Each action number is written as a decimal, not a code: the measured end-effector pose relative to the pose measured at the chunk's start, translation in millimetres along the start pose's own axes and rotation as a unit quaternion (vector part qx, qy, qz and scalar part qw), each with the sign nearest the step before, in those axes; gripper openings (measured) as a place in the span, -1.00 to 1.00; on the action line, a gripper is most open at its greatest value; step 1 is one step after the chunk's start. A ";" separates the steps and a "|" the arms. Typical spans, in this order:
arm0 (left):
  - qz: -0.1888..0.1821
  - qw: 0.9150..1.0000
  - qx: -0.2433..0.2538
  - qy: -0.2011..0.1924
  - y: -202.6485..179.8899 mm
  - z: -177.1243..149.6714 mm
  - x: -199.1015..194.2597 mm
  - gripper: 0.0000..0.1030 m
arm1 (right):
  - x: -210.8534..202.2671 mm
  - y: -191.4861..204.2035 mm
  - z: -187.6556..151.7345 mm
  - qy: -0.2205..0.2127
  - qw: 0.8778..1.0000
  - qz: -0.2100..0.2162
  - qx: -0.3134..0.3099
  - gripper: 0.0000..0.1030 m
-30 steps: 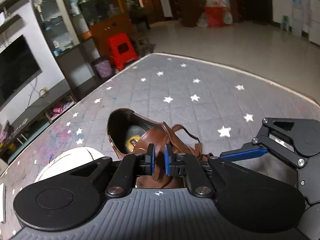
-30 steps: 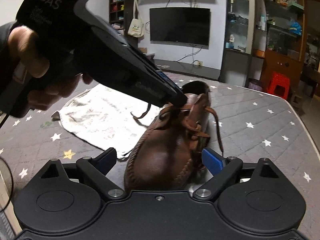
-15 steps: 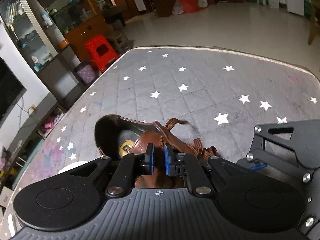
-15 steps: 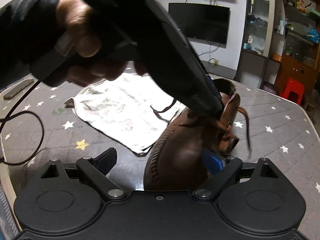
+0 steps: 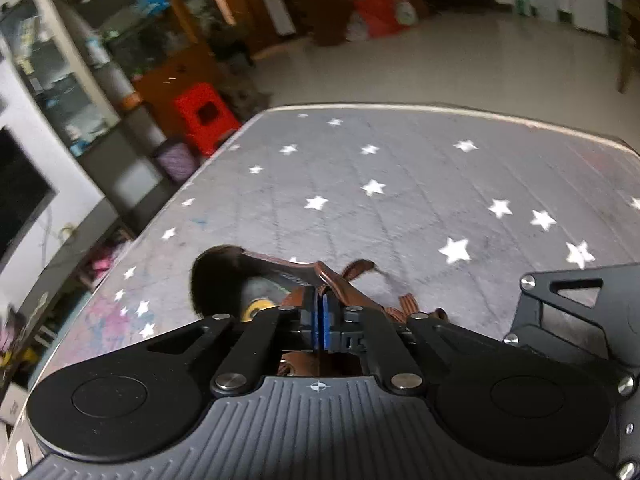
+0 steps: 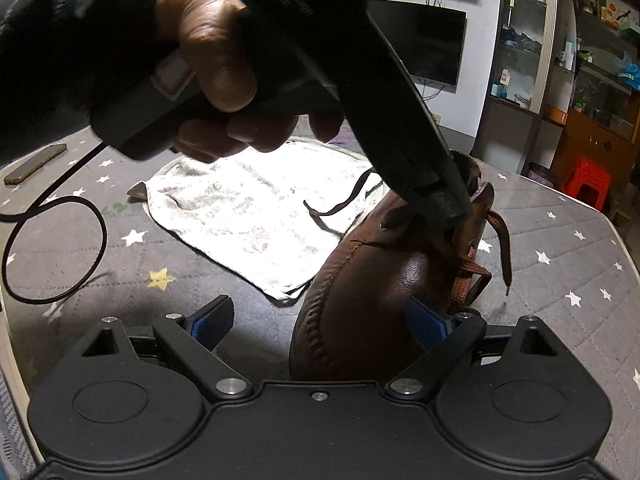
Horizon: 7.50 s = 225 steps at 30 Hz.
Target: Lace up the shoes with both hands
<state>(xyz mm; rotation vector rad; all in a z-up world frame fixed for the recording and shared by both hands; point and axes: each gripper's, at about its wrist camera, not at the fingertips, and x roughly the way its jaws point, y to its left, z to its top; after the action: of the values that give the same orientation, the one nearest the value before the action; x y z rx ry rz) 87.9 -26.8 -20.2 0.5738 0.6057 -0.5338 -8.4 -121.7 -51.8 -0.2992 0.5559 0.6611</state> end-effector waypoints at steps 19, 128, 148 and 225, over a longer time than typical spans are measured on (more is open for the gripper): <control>0.100 0.903 -0.414 -0.060 45.9 -93.9 -82.5 -0.96 | 13.3 17.0 0.7 0.017 0.999 -0.034 -0.012 0.89; 0.079 0.967 -0.241 0.029 22.7 -61.1 -62.0 0.51 | -18.5 -68.1 7.9 0.021 0.982 -0.128 -0.135 -0.44; 0.059 0.973 -0.217 0.047 21.1 -47.6 -43.4 0.51 | 35.7 -52.5 21.2 0.033 0.950 -0.080 -0.300 -0.92; 0.088 0.966 -0.228 0.085 -5.1 -49.1 -28.0 0.83 | -18.8 -58.1 -7.6 -0.219 0.959 -0.182 0.006 -0.97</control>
<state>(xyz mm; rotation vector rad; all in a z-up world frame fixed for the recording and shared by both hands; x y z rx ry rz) 47.0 8.8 -37.0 0.2331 0.8034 -0.1659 14.1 -178.2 -42.0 -0.2253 0.0742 0.3477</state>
